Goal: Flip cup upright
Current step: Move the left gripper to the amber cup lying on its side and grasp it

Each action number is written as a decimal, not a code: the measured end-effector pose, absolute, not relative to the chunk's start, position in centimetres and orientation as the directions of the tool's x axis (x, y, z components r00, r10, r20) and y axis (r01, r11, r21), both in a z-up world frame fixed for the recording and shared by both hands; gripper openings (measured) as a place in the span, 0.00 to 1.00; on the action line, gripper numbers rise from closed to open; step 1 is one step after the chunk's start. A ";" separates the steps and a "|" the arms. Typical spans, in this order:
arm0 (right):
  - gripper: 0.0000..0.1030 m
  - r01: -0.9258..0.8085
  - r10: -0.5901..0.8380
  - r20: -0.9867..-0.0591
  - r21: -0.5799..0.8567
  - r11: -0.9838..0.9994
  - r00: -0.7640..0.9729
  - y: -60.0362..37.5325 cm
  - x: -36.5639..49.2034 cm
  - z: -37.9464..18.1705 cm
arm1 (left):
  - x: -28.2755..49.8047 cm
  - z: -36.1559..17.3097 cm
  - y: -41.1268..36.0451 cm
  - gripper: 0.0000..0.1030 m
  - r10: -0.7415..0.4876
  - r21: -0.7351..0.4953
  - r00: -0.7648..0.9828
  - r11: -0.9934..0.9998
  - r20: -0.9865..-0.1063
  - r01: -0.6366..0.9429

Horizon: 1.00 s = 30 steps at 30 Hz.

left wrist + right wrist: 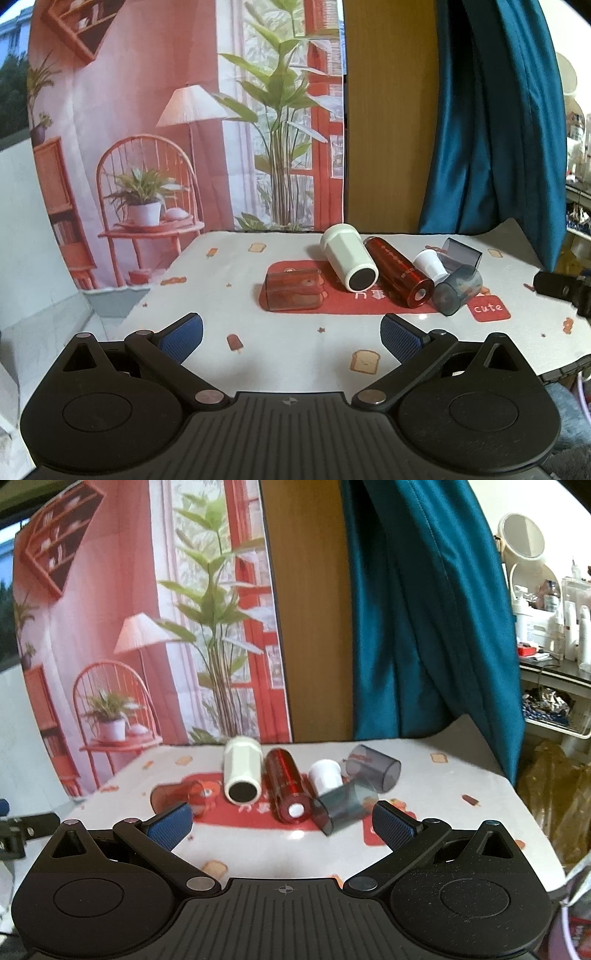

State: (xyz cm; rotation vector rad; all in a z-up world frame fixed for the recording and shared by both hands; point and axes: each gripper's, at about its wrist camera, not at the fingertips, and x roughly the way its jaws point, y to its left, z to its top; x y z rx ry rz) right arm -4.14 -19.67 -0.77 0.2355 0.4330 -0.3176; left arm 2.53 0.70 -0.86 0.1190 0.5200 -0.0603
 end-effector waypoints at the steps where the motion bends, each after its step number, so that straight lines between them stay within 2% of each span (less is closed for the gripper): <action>1: 1.00 0.345 -0.249 -0.437 0.155 0.926 0.865 -19.8 -4.0 -0.8 | 2.8 -0.9 0.7 1.00 -0.026 0.104 0.866 0.991 -0.499 0.089; 6: 1.00 0.327 -0.239 -0.434 0.140 0.935 0.869 -20.6 -2.0 -0.6 | 5.2 -1.3 1.2 1.00 -0.040 0.085 0.852 0.992 -0.522 0.098; 13: 1.00 0.312 -0.209 -0.467 0.154 0.938 0.859 -21.4 1.5 -1.2 | 11.5 -2.7 3.1 1.00 0.006 0.078 0.845 0.996 -0.535 0.042; 23: 1.00 0.319 -0.178 -0.550 0.170 0.932 0.816 -22.2 4.5 -4.4 | 20.8 -5.5 7.0 0.99 0.062 0.078 0.796 0.997 -0.603 -0.018; 25: 1.00 0.321 -0.174 -0.561 0.174 0.931 0.809 -22.3 5.0 -4.9 | 22.5 -5.9 7.2 0.94 0.077 0.105 0.794 0.994 -0.603 -0.017; 26: 1.00 0.322 -0.172 -0.566 0.177 0.930 0.807 -22.4 5.1 -5.2 | 23.5 -6.3 7.2 0.85 0.072 0.101 0.789 0.995 -0.610 -0.012; 27: 1.00 0.321 -0.169 -0.570 0.178 0.930 0.804 -22.4 5.2 -5.5 | 24.4 -6.7 7.5 0.76 0.051 0.076 0.783 0.997 -0.620 -0.005; 29: 1.00 0.318 -0.162 -0.580 0.178 0.931 0.798 -22.5 5.5 -5.9 | 25.9 -7.9 7.8 0.68 -0.028 -0.010 0.767 1.000 -0.641 0.028; 30: 1.00 0.319 -0.162 -0.586 0.175 0.931 0.794 -22.5 5.6 -6.2 | 26.6 -8.4 7.9 0.68 -0.066 -0.053 0.756 0.998 -0.651 0.041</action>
